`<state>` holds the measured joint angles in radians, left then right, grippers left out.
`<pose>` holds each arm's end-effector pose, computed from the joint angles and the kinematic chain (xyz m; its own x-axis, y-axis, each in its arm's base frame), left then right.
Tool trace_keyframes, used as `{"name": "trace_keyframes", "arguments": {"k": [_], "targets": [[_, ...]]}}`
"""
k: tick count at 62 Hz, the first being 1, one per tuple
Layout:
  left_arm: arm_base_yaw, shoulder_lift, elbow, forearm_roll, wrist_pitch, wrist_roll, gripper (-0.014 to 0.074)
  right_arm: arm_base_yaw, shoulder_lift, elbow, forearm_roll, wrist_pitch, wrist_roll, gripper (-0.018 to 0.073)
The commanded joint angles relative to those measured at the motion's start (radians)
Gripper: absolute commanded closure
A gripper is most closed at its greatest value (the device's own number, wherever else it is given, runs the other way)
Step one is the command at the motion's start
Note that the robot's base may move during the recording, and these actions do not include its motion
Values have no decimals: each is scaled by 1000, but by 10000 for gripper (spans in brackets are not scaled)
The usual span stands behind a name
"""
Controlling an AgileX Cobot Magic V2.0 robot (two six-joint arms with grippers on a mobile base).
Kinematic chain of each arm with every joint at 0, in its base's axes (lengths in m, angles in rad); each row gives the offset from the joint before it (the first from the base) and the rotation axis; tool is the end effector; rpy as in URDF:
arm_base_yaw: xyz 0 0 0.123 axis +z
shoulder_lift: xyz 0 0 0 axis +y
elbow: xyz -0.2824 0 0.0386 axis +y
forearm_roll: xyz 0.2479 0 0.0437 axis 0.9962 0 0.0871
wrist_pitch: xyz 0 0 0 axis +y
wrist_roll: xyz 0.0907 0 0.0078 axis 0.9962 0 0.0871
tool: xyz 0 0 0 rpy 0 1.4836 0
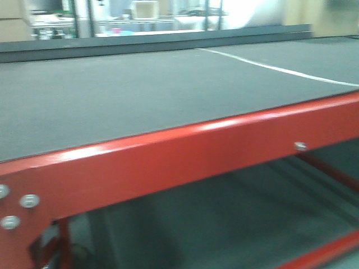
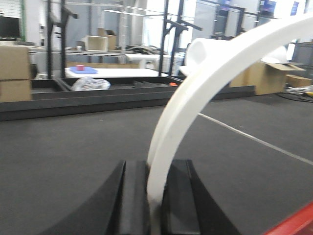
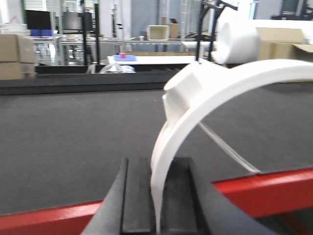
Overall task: Grab PVC pipe and place in blue bin
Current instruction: 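Drive the base past the table toward the black office chair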
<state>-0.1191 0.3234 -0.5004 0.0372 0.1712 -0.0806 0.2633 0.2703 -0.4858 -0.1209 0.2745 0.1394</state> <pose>0.0711 -0.0079 0.3443 0.0873 -0.0547 -0.9947 0.1165 0.9922 -0.0443 0.0606 0.0132 0.3339 0.0238 0.0302 -0.9993 -0.2292 0.9731 0.0240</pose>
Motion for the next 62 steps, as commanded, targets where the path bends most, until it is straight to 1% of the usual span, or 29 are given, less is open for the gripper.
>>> {"name": "trace_keyframes", "arguments": {"k": [1, 62], "targets": [[-4, -6, -1, -8, -31, -3, 708, 3, -5, 1, -5, -13, -9, 721], [-4, -6, -1, -8, -31, -3, 708, 3, -5, 1, -5, -13, -9, 721]]}}
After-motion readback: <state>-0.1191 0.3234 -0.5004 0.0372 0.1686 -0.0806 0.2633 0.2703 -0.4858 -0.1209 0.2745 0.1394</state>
